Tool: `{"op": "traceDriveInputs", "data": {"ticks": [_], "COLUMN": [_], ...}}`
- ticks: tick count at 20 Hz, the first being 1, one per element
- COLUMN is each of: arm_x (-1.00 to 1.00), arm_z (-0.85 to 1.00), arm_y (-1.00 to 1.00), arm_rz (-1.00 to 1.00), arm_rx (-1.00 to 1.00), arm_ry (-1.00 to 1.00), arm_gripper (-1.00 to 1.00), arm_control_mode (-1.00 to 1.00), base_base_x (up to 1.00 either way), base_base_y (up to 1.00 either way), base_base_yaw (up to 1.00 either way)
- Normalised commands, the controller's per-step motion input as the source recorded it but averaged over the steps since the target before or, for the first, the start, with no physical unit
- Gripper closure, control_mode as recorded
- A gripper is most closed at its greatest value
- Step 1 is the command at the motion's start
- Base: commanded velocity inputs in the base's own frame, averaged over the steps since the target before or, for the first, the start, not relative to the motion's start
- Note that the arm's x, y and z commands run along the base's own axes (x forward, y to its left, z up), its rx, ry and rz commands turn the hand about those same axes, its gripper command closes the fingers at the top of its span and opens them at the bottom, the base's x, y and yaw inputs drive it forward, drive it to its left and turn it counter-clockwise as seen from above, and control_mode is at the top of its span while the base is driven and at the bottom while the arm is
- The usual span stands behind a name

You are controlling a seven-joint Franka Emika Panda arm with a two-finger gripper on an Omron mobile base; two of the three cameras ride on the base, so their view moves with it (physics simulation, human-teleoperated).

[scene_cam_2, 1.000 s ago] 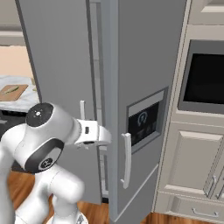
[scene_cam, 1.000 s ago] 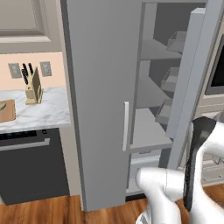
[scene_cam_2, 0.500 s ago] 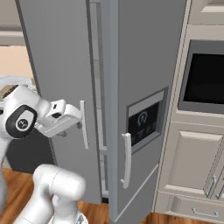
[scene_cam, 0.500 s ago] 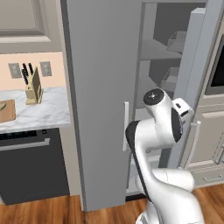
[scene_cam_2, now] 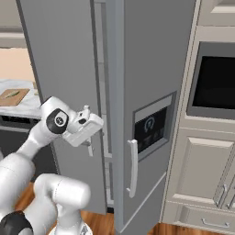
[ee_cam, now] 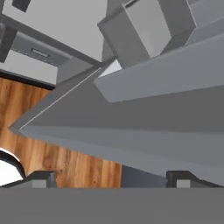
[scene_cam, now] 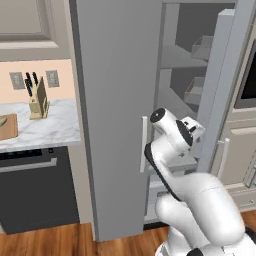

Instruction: Retrieve a lemon from the fridge and place it on the cutting board with the fish.

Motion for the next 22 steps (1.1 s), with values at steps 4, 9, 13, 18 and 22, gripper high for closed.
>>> {"op": "traceDriveInputs", "data": {"ticks": [4, 9, 13, 18, 22], "arm_x": [0.79, 0.50, 0.38, 0.38, -0.14], "arm_z": [-0.40, -0.23, -0.07, 0.00, 0.00], "arm_y": [-0.29, -0.19, -0.30, -0.42, -0.81], "arm_rz": [-0.05, -0.03, -0.08, -0.12, -0.19], "arm_rx": [-0.01, -0.04, -0.05, -0.20, -0.24], "arm_ry": [0.08, 0.16, 0.32, 0.33, 0.22], "arm_gripper": [-1.00, -1.00, -1.00, -1.00, -1.00], "arm_control_mode": [-1.00, -1.00, -1.00, -1.00, -1.00], "base_base_x": [0.00, 0.00, 0.00, 0.00, 0.00], "base_base_y": [0.00, 0.00, 0.00, 0.00, 0.00], "base_base_yaw": [0.00, 0.00, 0.00, 0.00, 0.00]}}
